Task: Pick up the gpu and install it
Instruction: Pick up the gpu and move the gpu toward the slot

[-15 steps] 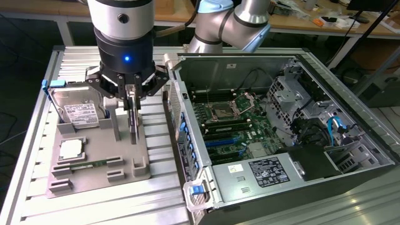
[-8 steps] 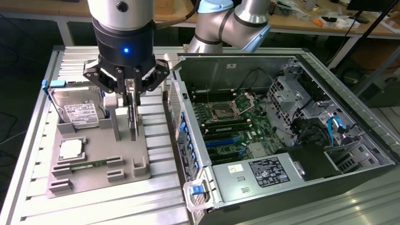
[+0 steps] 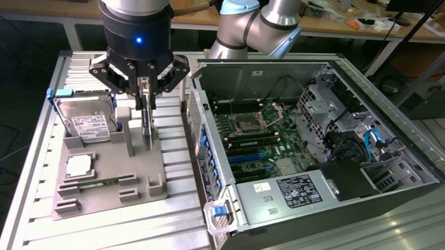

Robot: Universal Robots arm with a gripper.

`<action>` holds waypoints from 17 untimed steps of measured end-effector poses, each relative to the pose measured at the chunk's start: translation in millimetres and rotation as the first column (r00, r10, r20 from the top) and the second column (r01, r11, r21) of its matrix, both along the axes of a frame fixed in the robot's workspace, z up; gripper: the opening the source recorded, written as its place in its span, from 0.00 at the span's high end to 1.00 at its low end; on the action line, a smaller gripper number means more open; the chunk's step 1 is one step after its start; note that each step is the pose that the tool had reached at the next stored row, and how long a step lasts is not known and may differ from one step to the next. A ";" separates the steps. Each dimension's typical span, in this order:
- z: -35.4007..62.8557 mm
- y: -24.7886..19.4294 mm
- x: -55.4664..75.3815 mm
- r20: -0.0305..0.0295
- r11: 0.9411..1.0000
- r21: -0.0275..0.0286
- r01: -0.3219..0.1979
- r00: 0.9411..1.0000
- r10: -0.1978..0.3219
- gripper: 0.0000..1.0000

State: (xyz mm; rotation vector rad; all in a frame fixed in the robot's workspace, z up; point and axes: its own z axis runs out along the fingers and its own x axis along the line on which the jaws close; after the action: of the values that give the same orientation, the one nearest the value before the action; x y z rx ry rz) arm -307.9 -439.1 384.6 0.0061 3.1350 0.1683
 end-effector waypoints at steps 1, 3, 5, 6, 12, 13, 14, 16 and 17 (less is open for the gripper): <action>2.8 0.0 0.0 0.000 1.000 0.000 0.000 1.000 0.000 0.73; 6.4 0.0 0.0 0.000 1.000 0.000 0.000 1.000 0.000 0.73; 9.6 0.0 0.0 0.000 1.000 0.000 0.000 1.000 0.000 0.73; 11.1 0.0 0.0 0.000 1.000 0.000 0.000 1.000 0.000 0.73; 22.9 0.0 0.0 0.000 1.000 0.000 0.000 1.000 0.000 0.73; 24.9 0.0 0.0 0.000 1.000 0.000 0.000 1.000 0.000 0.73; 27.1 0.0 0.0 0.000 1.000 0.000 0.000 1.000 0.000 0.73; 31.5 0.0 0.0 0.000 1.000 0.000 0.000 1.000 0.000 0.73; 33.2 0.0 0.0 0.000 1.000 0.000 0.000 1.000 0.000 0.73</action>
State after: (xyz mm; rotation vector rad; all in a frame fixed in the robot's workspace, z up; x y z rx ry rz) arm -307.9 -439.1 417.8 0.0061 3.1350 0.1682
